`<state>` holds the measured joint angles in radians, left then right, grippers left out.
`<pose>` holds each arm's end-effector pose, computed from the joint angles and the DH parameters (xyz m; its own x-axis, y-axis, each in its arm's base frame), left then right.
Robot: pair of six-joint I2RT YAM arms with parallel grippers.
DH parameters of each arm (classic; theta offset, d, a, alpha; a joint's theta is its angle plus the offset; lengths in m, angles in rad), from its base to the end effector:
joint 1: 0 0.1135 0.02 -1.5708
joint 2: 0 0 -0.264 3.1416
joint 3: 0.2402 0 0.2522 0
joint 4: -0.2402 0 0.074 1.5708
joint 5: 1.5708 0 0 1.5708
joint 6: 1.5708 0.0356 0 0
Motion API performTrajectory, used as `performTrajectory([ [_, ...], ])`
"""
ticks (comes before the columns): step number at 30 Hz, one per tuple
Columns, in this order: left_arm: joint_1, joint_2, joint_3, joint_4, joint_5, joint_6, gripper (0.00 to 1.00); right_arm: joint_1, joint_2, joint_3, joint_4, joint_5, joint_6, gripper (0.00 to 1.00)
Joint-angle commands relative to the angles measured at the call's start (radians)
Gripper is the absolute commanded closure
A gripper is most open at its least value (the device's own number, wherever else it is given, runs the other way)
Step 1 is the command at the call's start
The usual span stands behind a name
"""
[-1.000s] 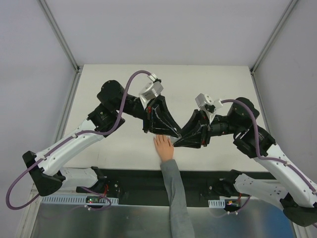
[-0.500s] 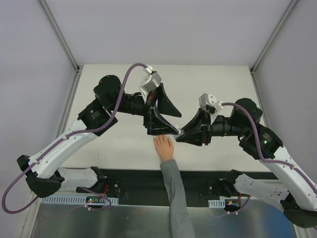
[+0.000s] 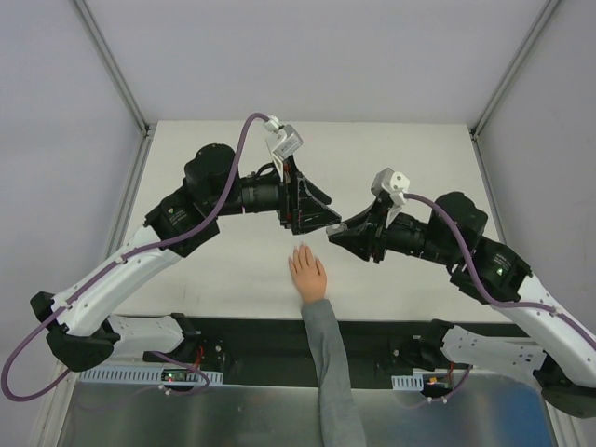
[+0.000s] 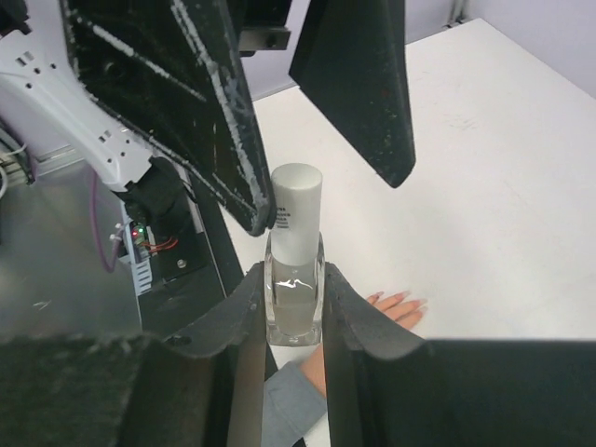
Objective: Paint the nails
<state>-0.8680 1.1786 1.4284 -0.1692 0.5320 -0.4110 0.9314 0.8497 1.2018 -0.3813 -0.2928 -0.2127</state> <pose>0.1452 -0.1993 0.4846 -0.3456 -0.1247 -0.9301 0.9232 0.1324 -0.3608 0.0890 0.1369 0.4494 0.1815 -0.0946 -0.9788 -0.9229 0.3272 -0.2028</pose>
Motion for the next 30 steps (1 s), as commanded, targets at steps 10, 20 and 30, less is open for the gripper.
performTrajectory([
  [10, -0.042, 0.026, 0.015, 0.011, -0.076, 0.011, 0.60, 0.043, 0.028, 0.061, 0.036, 0.150, -0.008, 1.00],
  [20, -0.040, 0.072, 0.066, 0.046, 0.450, 0.144, 1.00, 0.026, -0.029, 0.001, 0.074, -0.051, -0.054, 1.00],
  [30, -0.042, -0.028, -0.092, 0.501, 0.769, 0.006, 1.00, -0.078, -0.008, -0.024, 0.216, -0.784, 0.110, 1.00],
])
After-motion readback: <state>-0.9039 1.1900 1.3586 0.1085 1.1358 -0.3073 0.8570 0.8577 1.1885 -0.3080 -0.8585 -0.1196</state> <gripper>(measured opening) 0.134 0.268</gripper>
